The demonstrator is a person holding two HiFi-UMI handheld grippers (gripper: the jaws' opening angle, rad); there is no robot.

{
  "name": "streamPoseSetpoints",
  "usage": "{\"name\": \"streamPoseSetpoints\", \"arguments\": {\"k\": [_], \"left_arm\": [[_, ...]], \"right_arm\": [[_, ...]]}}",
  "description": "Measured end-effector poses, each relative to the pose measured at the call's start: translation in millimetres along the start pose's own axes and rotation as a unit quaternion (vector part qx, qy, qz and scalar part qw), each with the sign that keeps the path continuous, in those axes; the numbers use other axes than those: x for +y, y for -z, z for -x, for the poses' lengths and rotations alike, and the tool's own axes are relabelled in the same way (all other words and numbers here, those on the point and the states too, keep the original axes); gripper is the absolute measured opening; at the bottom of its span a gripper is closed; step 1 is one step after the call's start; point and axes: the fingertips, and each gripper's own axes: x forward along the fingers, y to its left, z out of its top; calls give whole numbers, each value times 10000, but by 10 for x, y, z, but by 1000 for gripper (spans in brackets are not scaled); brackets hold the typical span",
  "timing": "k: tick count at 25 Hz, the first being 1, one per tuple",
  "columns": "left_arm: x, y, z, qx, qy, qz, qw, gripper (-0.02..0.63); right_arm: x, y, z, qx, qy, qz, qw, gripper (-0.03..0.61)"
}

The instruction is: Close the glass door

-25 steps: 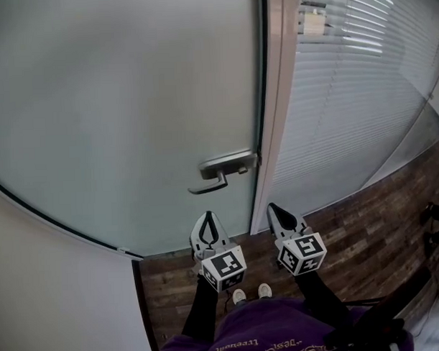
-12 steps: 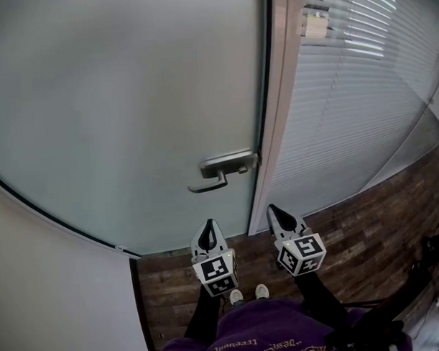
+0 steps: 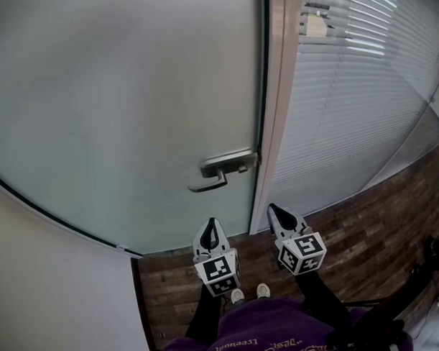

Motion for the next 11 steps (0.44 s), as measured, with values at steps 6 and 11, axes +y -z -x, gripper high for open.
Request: {"name": "streamPoseSetpoints", "arguments": {"k": [6, 11], "left_arm": [[6, -12, 6, 9, -29, 46, 10000, 0], [-21, 64, 1, 17, 105, -6, 9999, 0]], "right_arm": [[-5, -5, -5, 21, -22, 21, 10000, -9], [18, -9, 5, 9, -32, 41, 10000, -9]]}}
